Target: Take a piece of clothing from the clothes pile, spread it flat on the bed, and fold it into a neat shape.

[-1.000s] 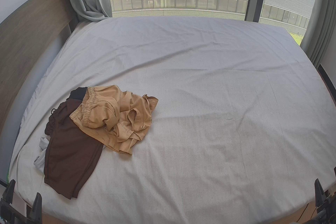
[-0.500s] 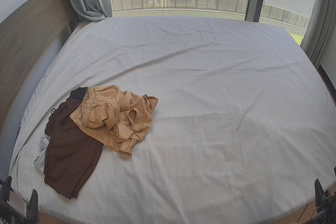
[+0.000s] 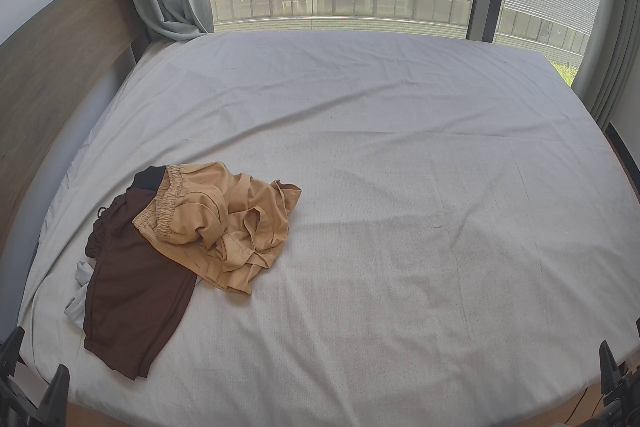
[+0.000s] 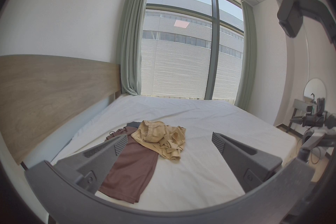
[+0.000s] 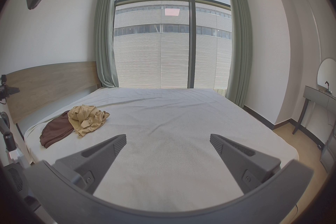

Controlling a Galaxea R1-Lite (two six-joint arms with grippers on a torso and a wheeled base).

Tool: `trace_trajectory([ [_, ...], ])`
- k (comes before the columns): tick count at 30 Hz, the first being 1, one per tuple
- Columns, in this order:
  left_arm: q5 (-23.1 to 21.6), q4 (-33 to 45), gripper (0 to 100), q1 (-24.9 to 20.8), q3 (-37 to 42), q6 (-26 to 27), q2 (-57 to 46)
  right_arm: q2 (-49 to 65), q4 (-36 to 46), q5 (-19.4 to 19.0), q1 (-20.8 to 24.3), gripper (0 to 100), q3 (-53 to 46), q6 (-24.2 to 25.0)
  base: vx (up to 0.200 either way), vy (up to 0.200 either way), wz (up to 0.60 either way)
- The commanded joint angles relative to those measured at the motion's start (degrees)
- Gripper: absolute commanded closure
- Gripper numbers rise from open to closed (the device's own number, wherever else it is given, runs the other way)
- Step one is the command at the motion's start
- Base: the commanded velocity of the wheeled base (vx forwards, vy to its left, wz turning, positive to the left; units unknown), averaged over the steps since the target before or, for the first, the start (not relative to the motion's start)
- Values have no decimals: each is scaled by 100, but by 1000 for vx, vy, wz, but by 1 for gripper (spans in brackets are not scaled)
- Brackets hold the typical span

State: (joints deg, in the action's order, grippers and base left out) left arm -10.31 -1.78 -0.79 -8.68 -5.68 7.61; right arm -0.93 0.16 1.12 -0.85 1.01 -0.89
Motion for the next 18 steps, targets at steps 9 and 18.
trace_trajectory([
  [9, -182, -1052, 0, -70, -837, -504, 2948, 93, 2, 11, 6, 0, -92, 1, 0, 0, 0],
  [18, -647, -2626, 0, -17, -995, -592, 5225, 93, 2, 2, 6, 0, -92, 10, 0, 0, 0],
])
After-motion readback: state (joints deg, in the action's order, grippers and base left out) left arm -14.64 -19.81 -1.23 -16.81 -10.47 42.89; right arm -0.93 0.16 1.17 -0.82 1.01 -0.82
